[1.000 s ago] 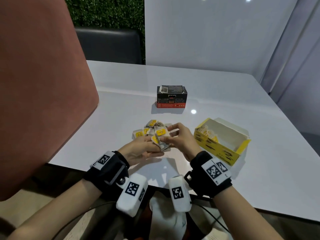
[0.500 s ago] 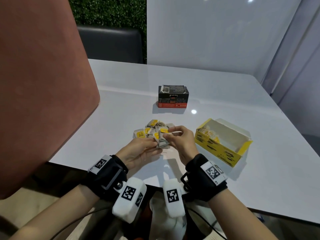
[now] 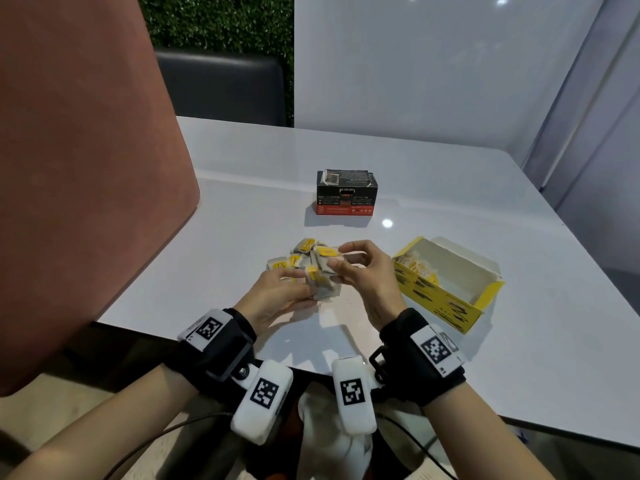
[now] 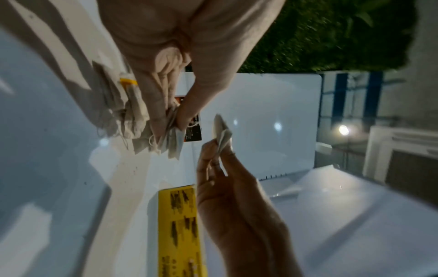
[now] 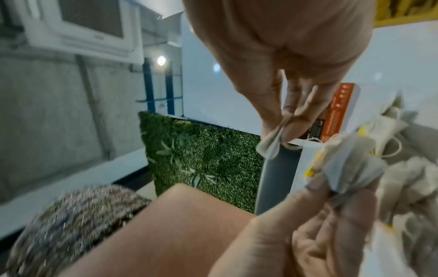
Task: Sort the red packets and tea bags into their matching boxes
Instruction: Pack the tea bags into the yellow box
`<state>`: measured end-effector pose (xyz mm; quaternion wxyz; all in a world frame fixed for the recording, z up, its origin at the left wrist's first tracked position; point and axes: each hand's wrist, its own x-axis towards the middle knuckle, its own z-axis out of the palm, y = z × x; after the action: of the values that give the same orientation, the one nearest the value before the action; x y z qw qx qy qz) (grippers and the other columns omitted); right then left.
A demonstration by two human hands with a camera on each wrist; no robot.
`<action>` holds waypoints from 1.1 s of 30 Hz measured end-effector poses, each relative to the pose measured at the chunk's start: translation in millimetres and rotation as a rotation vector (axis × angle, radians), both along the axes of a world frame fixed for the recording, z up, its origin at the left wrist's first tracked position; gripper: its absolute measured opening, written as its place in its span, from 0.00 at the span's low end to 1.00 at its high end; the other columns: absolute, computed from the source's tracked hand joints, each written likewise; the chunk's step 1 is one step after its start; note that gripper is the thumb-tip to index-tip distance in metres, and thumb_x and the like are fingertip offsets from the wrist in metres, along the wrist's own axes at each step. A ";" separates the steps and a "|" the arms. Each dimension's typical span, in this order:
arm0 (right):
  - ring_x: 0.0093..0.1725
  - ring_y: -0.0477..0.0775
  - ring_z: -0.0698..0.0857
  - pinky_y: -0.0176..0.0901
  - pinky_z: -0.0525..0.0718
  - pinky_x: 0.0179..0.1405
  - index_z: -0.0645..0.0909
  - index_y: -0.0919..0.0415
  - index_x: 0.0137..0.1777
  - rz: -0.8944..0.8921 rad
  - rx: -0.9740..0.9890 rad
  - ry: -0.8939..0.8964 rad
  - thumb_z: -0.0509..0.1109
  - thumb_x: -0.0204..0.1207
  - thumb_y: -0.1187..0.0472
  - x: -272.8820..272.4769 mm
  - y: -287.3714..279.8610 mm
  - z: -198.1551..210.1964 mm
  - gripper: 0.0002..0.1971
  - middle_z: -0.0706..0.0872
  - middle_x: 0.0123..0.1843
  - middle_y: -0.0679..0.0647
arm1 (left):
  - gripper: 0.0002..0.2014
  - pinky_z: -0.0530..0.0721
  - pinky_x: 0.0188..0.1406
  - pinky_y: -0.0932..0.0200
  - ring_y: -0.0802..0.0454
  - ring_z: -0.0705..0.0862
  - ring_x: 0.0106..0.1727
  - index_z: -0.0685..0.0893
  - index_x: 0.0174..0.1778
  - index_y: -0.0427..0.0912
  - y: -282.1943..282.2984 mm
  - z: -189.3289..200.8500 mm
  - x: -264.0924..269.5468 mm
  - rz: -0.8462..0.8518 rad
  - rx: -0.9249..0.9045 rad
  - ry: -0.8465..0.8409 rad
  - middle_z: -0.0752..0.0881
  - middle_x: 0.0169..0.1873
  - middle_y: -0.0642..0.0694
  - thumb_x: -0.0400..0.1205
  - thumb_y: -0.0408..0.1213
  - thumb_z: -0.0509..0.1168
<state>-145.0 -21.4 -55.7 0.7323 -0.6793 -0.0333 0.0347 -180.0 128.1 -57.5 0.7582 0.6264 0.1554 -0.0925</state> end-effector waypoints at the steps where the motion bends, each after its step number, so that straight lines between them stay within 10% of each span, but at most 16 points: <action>1: 0.45 0.62 0.84 0.56 0.86 0.48 0.79 0.65 0.51 0.037 -0.009 0.016 0.76 0.68 0.72 -0.7 0.1 -0.5 0.14 0.82 0.45 0.66 | 0.21 0.89 0.43 0.61 0.41 0.88 0.49 0.75 0.62 0.29 -0.7 0.0 0.3 0.009 0.035 -0.013 0.85 0.54 0.29 0.74 0.21 0.70; 10: 0.39 0.53 0.83 0.41 0.83 0.34 0.74 0.64 0.59 0.135 -0.306 0.127 0.76 0.70 0.66 -2.4 -3.1 -9.5 0.19 0.81 0.41 0.55 | 0.12 0.88 0.51 0.55 0.38 0.87 0.51 0.80 0.50 0.35 0.7 -7.9 1.1 0.049 0.098 -0.037 0.85 0.55 0.28 0.74 0.20 0.70; 22: 0.32 0.54 0.86 0.35 0.87 0.32 0.76 0.73 0.58 0.105 0.090 0.207 0.71 0.72 0.76 -4.4 -1.5 -6.3 0.15 0.83 0.39 0.63 | 0.13 0.88 0.38 0.68 0.52 0.90 0.37 0.81 0.60 0.26 4.0 -6.1 1.4 -0.057 -0.002 -0.100 0.89 0.46 0.35 0.79 0.23 0.63; 29: 0.32 0.58 0.84 0.47 0.87 0.35 0.78 0.70 0.55 0.151 -0.200 0.129 0.74 0.70 0.71 -4.7 16.3 -14.2 0.14 0.82 0.38 0.62 | 0.21 0.87 0.57 0.51 0.39 0.89 0.51 0.82 0.58 0.30 6.0 -6.4 -0.3 -0.133 -0.040 0.015 0.89 0.50 0.33 0.77 0.45 0.67; 33: 0.34 0.61 0.85 0.54 0.87 0.41 0.77 0.71 0.55 0.289 -0.308 0.109 0.73 0.69 0.74 -4.1 31.9 -6.0 0.15 0.83 0.40 0.65 | 0.13 0.88 0.45 0.57 0.48 0.91 0.38 0.82 0.57 0.33 16.5 -8.5 -1.1 -0.099 -0.034 0.038 0.91 0.39 0.42 0.84 0.37 0.60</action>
<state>-149.0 10.5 -61.6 0.6079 -0.7685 -0.0851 0.1805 -181.2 144.6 -66.0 0.7601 0.6186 0.1370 -0.1446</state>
